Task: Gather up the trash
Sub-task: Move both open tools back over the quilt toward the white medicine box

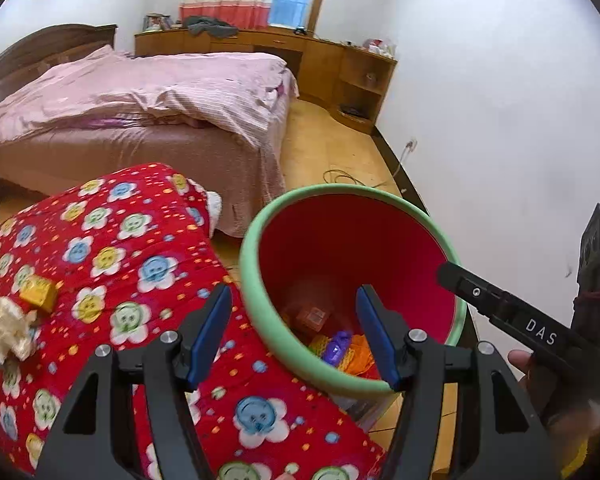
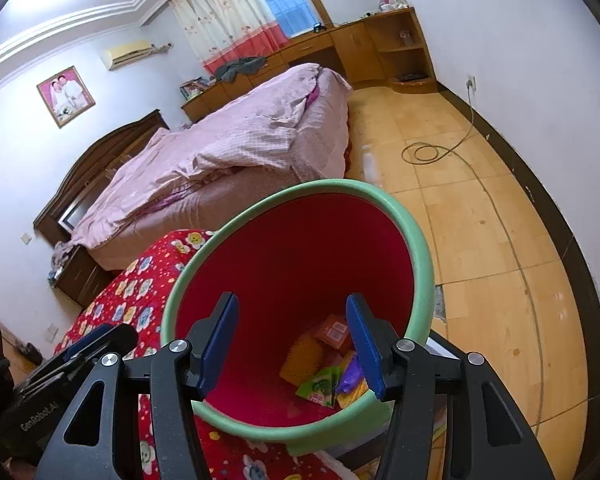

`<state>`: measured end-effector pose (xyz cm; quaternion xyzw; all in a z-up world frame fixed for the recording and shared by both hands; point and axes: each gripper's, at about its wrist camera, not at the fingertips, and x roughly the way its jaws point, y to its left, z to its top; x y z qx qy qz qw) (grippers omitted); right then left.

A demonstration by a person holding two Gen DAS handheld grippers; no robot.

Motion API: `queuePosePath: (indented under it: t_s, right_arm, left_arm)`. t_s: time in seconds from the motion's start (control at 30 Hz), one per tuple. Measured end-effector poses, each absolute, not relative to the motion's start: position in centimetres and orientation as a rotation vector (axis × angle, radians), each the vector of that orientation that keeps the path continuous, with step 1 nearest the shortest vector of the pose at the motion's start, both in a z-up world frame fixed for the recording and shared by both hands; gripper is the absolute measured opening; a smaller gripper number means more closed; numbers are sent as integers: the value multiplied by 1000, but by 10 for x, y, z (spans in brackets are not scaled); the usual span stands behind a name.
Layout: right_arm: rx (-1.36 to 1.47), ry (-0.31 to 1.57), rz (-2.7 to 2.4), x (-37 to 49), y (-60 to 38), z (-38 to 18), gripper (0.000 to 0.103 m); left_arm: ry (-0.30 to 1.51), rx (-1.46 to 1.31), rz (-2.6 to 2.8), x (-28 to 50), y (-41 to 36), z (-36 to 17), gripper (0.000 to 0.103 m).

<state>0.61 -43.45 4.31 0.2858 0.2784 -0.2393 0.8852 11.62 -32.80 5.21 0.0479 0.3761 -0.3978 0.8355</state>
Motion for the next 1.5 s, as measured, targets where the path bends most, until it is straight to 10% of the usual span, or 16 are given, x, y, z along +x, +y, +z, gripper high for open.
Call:
queuePosePath:
  t_s: [1.5]
  right_arm:
    - [564,746,-165,113,-292,49,58]
  left_arm:
    - [809,96,-221,202,-99,45,64]
